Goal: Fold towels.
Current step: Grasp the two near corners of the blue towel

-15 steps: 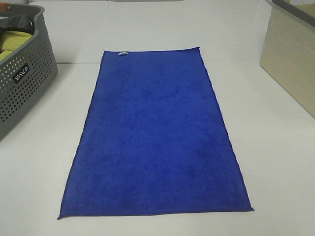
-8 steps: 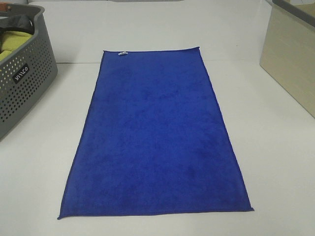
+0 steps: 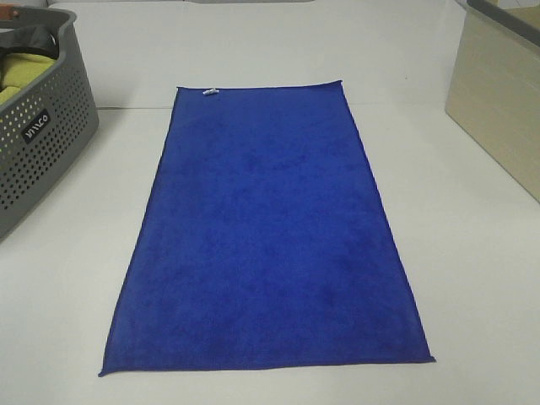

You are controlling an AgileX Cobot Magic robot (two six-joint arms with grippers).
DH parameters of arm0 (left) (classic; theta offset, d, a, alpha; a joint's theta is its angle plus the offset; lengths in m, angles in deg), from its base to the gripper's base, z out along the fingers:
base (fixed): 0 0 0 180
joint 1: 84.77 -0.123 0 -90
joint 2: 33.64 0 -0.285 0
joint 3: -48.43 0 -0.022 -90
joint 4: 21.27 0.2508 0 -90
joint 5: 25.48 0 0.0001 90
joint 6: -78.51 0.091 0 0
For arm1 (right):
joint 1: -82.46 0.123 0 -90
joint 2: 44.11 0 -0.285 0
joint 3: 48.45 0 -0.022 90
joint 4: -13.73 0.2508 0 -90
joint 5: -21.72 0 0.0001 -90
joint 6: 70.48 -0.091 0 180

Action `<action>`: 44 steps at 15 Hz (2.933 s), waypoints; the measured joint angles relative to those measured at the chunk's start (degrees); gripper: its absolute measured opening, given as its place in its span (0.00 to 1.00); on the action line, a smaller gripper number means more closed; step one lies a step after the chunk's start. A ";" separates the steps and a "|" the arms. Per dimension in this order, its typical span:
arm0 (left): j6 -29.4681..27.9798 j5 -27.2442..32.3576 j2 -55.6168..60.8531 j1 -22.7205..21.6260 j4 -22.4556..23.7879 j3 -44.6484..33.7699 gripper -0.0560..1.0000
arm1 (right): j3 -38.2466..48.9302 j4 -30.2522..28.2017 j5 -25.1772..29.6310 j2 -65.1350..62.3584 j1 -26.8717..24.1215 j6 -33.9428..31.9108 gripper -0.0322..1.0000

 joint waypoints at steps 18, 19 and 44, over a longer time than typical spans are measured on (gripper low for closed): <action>0.00 -0.11 0.00 0.00 -0.80 0.00 0.73 | 0.00 -3.27 -0.34 0.00 0.00 -4.24 0.83; -0.06 -0.46 0.00 0.00 -1.49 0.00 0.73 | 0.00 -3.27 -0.40 0.00 0.00 -4.24 0.83; 17.30 -23.89 -77.23 0.00 -41.88 0.74 0.73 | -6.88 13.29 -20.00 75.06 0.00 -0.97 0.71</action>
